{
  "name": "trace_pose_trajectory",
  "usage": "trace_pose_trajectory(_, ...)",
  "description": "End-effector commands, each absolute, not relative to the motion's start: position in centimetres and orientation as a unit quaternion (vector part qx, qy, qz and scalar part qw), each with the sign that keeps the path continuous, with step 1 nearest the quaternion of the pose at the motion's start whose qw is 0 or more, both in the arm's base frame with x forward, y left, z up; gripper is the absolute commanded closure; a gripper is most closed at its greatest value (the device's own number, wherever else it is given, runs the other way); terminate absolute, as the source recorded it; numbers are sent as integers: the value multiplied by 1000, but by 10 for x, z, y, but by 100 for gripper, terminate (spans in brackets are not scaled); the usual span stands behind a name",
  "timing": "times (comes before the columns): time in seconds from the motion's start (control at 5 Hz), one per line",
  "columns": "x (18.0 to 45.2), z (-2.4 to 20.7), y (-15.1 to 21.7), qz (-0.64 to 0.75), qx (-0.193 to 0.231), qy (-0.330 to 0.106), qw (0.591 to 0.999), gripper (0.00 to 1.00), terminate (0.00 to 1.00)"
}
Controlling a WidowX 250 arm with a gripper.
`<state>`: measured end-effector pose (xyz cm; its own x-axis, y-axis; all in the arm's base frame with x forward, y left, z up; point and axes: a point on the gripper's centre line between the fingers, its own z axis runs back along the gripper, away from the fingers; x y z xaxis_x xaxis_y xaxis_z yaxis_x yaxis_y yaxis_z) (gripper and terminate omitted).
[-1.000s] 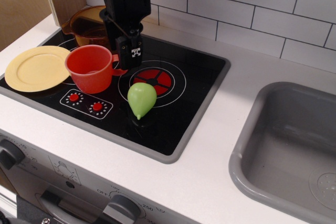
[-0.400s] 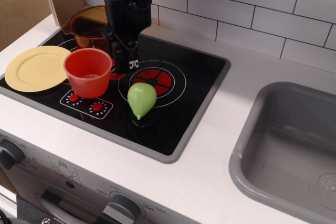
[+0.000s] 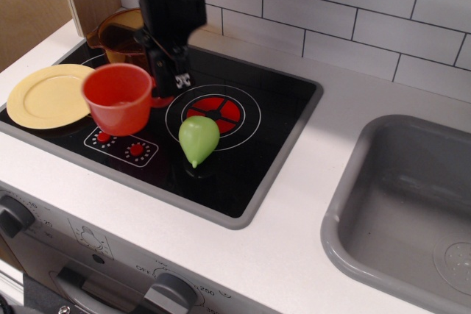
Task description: Put cup on plate
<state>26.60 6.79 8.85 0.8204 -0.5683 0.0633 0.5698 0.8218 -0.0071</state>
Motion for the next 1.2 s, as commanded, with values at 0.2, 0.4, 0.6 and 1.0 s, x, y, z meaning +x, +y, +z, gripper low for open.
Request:
trace_pose_trajectory(0.2, 271, 117, 111, -281, -6, -57, 958, 100, 0)
trace_pose_trajectory(0.4, 272, 107, 122, -332, 8, -35, 943, 100, 0)
trace_pose_trajectory(0.6, 265, 104, 121, -382, -2, -32, 924, 100, 0)
trace_pose_trajectory(1.0, 251, 102, 108, -461, -30, -16, 887, 100, 0)
